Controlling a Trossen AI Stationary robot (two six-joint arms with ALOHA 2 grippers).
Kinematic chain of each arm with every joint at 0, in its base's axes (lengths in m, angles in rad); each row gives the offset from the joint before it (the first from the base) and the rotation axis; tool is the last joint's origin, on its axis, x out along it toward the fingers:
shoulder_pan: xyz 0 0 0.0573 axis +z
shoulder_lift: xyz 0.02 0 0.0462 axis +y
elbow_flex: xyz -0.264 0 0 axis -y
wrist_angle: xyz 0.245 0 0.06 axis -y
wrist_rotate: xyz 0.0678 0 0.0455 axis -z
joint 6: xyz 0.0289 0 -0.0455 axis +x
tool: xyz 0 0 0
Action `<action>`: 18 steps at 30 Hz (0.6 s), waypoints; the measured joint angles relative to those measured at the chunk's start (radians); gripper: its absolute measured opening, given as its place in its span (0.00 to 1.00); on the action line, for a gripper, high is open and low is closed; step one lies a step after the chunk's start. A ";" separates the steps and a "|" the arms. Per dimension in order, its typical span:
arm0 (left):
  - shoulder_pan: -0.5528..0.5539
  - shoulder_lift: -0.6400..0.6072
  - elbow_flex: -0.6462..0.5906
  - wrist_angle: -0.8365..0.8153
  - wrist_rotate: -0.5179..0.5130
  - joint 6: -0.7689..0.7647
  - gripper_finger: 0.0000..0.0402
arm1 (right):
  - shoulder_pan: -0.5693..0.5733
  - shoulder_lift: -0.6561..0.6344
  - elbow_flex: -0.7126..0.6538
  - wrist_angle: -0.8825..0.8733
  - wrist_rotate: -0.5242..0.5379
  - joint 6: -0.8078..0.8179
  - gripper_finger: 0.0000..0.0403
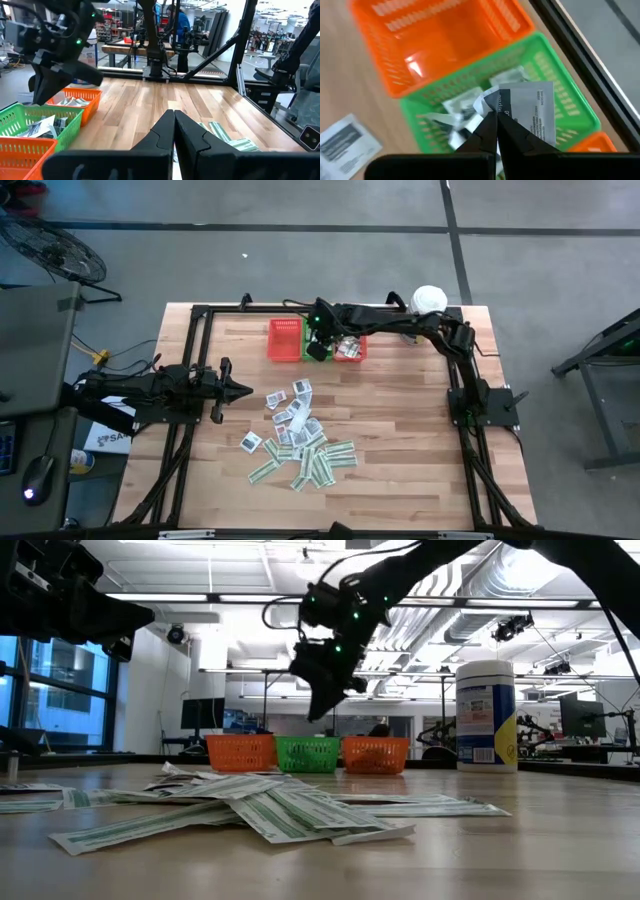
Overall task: Pick & Place First Aid Supplies
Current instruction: Put the towelette pack into the green bin, then put the bandage pack into the right orange bin
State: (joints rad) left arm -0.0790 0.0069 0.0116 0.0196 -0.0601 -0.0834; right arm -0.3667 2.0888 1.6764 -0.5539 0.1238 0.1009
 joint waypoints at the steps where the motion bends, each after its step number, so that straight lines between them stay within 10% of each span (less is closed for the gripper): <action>1: 0.000 0.000 0.000 0.000 0.000 0.000 0.00 | -0.005 0.000 -0.009 0.005 -0.003 0.003 0.00; 18: 0.000 0.000 0.000 0.000 0.000 0.000 0.00 | -0.013 0.000 -0.039 0.029 -0.096 0.049 0.28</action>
State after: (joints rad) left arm -0.0791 0.0071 0.0116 0.0200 -0.0601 -0.0834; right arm -0.3794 2.0888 1.6379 -0.5244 0.0280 0.1504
